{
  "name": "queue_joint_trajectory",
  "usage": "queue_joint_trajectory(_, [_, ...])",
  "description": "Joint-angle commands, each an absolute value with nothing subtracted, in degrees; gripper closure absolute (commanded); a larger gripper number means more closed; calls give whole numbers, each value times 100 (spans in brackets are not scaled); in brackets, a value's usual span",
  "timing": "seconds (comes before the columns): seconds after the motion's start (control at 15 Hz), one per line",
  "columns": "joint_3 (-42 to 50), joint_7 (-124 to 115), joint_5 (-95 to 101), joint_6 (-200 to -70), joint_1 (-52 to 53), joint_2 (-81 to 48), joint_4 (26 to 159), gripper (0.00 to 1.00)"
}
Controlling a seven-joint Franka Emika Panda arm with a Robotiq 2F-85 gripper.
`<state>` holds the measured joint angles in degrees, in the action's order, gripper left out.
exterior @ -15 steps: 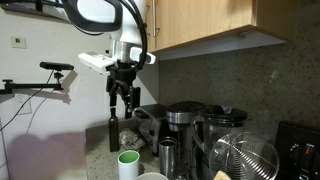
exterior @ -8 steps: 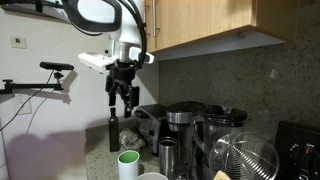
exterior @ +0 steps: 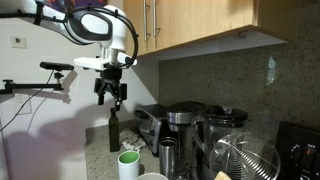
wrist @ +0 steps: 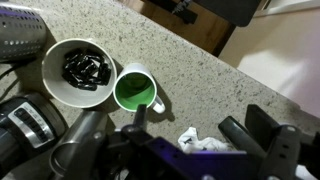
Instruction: Turn the top knob on the oven clockwise
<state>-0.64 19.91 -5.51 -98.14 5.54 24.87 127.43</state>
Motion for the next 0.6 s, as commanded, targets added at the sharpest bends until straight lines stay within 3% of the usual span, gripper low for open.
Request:
queue_joint_trajectory(0.0, [-383,1892,-229,-9933,748,2211,12865,0])
queue_joint_trajectory(0.53, [-788,1866,616,-11425,952,833,12834,0])
